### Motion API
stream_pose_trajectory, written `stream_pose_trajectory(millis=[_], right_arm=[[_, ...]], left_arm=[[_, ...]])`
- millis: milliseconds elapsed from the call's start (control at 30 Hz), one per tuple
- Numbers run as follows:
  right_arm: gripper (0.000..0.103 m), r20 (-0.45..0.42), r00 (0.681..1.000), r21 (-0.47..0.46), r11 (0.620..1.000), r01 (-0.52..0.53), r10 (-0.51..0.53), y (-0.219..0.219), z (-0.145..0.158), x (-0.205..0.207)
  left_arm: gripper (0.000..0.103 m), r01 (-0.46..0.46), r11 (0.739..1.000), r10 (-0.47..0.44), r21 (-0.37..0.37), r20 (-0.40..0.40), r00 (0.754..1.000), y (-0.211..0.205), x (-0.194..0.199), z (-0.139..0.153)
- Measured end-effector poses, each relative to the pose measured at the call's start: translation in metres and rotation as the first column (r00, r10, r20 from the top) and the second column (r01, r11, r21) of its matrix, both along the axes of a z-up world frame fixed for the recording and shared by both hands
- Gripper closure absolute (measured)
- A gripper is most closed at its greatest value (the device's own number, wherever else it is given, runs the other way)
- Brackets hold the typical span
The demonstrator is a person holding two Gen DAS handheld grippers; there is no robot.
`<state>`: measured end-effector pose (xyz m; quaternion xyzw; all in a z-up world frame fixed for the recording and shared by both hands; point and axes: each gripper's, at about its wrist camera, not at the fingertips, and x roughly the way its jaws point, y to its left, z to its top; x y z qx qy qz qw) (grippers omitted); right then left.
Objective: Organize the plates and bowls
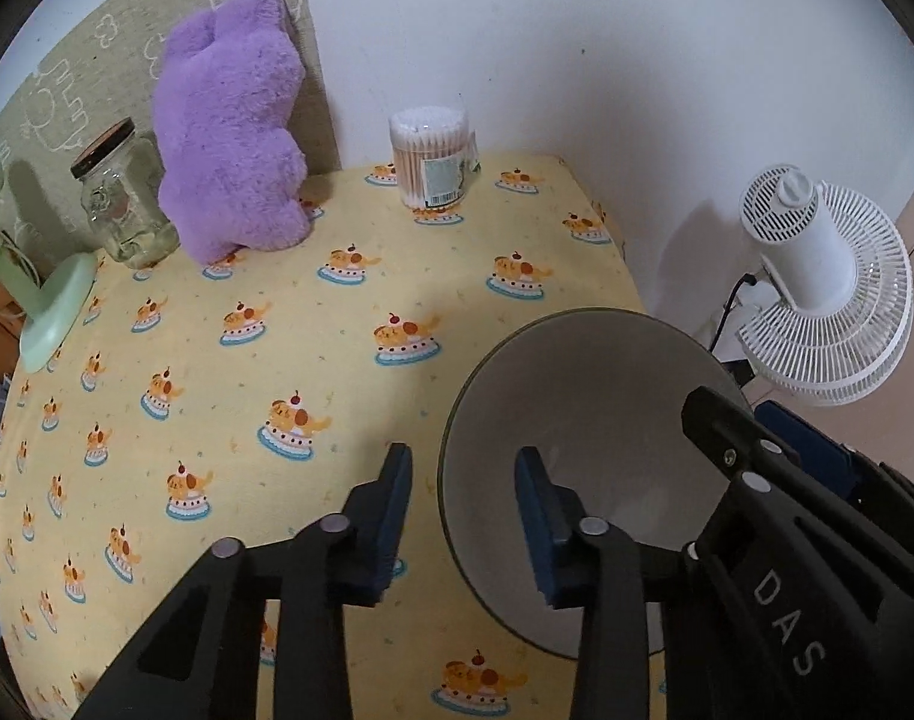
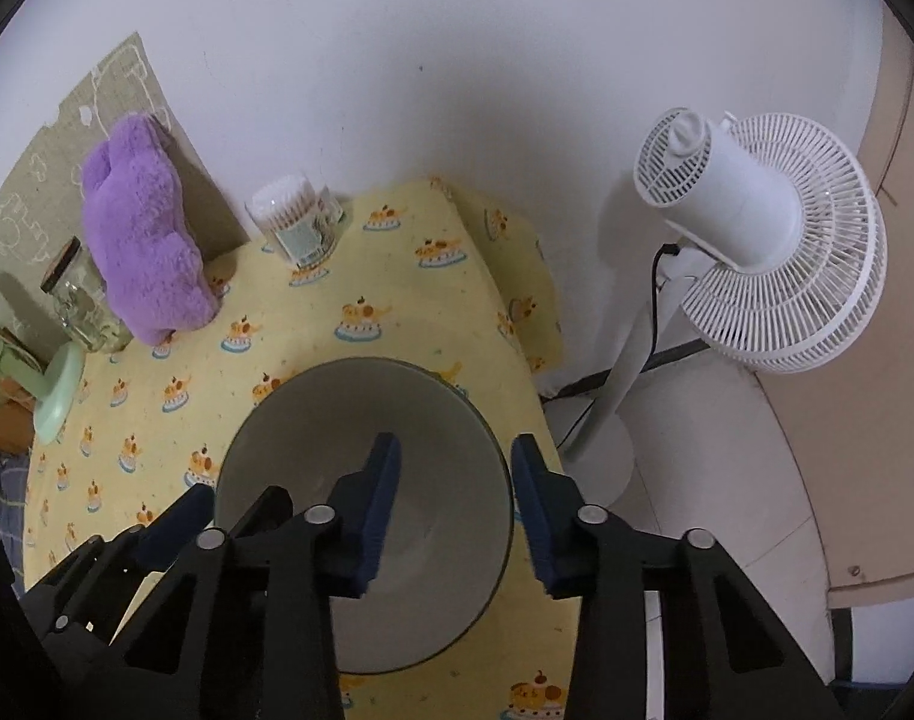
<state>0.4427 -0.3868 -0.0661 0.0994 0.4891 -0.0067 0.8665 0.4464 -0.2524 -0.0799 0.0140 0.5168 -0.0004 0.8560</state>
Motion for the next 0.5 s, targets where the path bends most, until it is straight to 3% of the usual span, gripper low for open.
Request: stream_pose_trajectory(millis=[133, 267, 500], right_arm=[[0.076, -0.015, 1.0, -0.023, 1.0, 0.006, -0.007, -0.002, -0.006, 0.003], [0.082, -0.044, 0.999, -0.02, 1.0, 0.013, -0.014, -0.005, -0.015, 0.006], [0.083, -0.063, 0.998, -0.03, 0.999, 0.02, -0.022, -0.003, -0.015, 0.007]], left_arm=[[0.082, 0.009, 1.0, -0.009, 0.004, -0.022, 1.0, -0.003, 0.006, -0.005], [0.083, 0.009, 1.0, -0.008, 0.025, -0.026, 1.0, -0.005, 0.008, -0.009], [0.084, 0.021, 0.999, -0.019, 0.028, -0.044, 0.999, -0.004, 0.009, -0.009]])
